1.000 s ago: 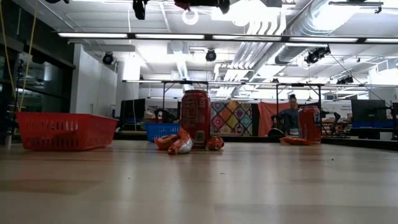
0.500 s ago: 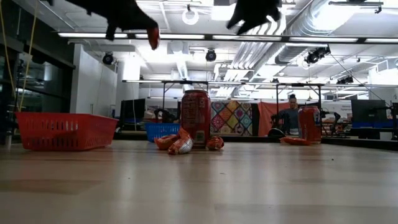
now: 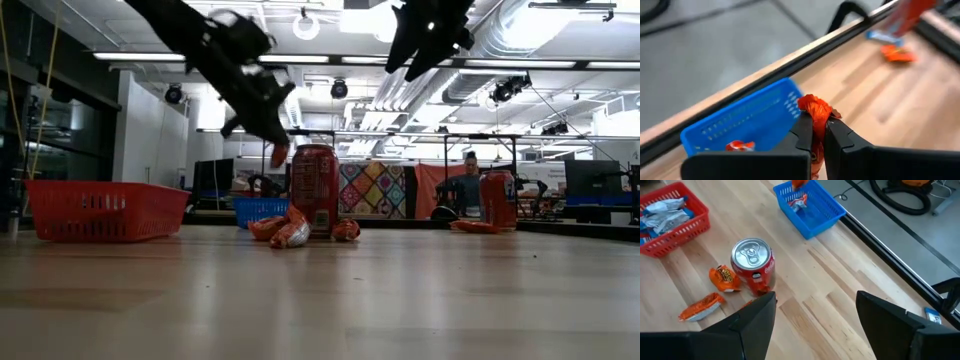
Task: Sort candy
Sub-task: Put the orange chocolate into the blue bin
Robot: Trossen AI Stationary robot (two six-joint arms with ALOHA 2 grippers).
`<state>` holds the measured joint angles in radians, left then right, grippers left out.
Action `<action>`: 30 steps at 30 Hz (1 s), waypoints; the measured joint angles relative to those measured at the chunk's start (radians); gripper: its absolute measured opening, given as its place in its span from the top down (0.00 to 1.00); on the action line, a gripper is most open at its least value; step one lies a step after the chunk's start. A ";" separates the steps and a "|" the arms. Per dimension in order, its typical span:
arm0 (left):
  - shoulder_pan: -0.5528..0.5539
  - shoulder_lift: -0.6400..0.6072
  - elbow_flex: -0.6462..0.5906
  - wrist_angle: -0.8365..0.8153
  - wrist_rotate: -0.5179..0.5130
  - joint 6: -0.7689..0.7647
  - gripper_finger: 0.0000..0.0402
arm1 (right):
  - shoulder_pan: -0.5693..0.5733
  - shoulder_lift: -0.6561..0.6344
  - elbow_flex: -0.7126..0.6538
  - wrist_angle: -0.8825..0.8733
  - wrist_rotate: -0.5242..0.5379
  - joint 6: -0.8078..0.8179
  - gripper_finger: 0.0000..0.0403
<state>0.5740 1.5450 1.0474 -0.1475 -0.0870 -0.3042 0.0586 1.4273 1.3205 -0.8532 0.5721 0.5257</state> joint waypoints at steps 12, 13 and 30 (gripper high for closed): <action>0.062 0.255 0.080 -0.027 -0.022 -0.179 0.95 | 0.000 0.000 0.000 0.004 0.079 0.151 0.33; 0.062 0.258 0.080 -0.022 -0.029 -0.165 0.94 | 0.000 0.000 0.000 0.004 0.082 0.155 0.33; 0.041 0.097 0.080 -0.053 -0.004 -0.077 0.60 | 0.001 0.001 0.000 0.004 0.083 0.147 0.33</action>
<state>0.6147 1.6419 1.1275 -0.2004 -0.0911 -0.3813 0.0593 1.4281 1.3201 -0.8490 0.6552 0.6731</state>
